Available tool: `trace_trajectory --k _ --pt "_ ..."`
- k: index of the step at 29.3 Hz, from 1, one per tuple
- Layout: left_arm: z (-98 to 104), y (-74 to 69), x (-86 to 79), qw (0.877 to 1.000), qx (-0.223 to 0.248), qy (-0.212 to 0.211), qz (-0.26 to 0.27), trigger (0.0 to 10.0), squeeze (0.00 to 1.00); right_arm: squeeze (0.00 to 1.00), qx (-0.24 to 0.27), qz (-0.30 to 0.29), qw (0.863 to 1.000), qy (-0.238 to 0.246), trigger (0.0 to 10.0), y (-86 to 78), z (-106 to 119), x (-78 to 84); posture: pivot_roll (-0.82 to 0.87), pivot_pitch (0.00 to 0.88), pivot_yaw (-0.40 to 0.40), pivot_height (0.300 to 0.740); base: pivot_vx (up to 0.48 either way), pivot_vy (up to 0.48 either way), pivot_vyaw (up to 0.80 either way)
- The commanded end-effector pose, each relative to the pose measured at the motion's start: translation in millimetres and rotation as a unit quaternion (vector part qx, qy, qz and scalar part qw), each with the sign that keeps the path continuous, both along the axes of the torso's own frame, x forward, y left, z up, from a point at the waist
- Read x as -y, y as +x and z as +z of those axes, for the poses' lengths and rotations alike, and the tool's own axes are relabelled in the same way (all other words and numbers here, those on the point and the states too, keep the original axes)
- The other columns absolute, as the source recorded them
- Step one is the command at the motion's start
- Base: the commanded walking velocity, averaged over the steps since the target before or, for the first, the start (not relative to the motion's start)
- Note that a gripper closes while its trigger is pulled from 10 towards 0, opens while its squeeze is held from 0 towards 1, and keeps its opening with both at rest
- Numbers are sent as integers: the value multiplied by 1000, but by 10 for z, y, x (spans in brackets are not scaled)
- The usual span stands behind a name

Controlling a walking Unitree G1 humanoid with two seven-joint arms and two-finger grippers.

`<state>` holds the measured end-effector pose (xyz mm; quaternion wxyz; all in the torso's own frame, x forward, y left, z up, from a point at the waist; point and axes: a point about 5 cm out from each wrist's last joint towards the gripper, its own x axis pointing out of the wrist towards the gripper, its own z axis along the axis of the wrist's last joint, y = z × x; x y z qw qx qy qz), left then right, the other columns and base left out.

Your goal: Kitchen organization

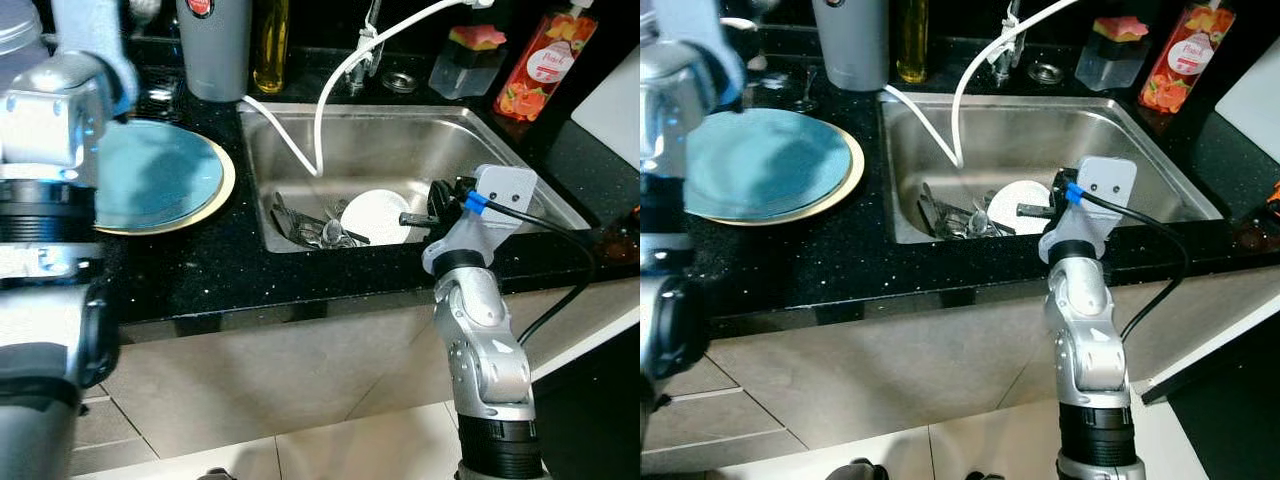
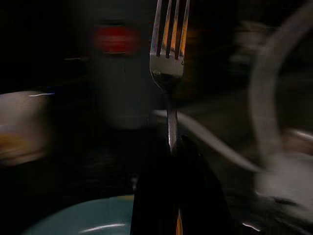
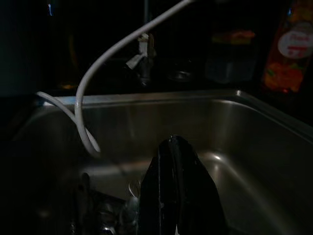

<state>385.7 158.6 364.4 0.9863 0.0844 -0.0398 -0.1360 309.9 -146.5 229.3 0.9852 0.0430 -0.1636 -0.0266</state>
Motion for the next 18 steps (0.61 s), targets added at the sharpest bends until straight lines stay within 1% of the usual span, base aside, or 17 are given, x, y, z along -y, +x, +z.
trace_trajectory --k 1,3,4,6,7,9,10,11,13,15,16,18 --pt "-51 20 216 999 -9 11 -48 10000 0 0 3 -8 1000 2 10000 5 6 52 250 85 -92 740 0 0 0" --pt "-172 54 445 996 -23 18 -90 10000 0 0 9 -12 1000 3 10000 7 44 81 250 84 -90 740 0 0 0" --pt "-172 54 445 996 -23 18 -90 10000 0 0 9 -12 1000 3 10000 7 44 81 250 84 -90 740 0 0 0" --pt "-326 99 678 991 -44 13 -125 10000 0 0 16 -15 1000 4 10000 16 83 113 251 80 -91 740 0 0 0" --pt "-381 112 757 990 -48 14 -134 10000 0 0 18 -17 1000 4 10000 22 96 124 252 80 -90 740 0 0 0" --pt "-512 123 957 985 -74 0 -159 10000 0 0 23 -16 1000 12 10000 38 139 127 259 81 -91 740 0 0 0" --pt "-512 123 957 985 -74 0 -159 10000 0 0 23 -16 1000 12 10000 38 139 127 259 81 -91 740 0 0 0" --pt "-558 114 1030 982 -82 3 -172 10000 0 0 24 -14 999 16 10000 42 153 124 260 82 -90 740 0 0 0" --pt "-660 98 1139 977 -90 26 -191 10000 0 0 27 -8 999 28 10000 43 174 92 257 82 -86 740 0 0 0" --pt "-723 105 1169 976 -88 44 -192 10000 0 0 26 -2 999 43 10000 42 175 59 257 82 -86 740 0 0 0" --pt "-739 114 1160 978 -85 48 -186 10000 1000 0 24 0 998 51 10000 40 170 48 255 79 -83 740 0 0 0" --pt "-740 132 1135 981 -69 55 -174 10000 1000 0 19 2 997 72 10000 37 153 36 256 78 -87 740 0 0 0"
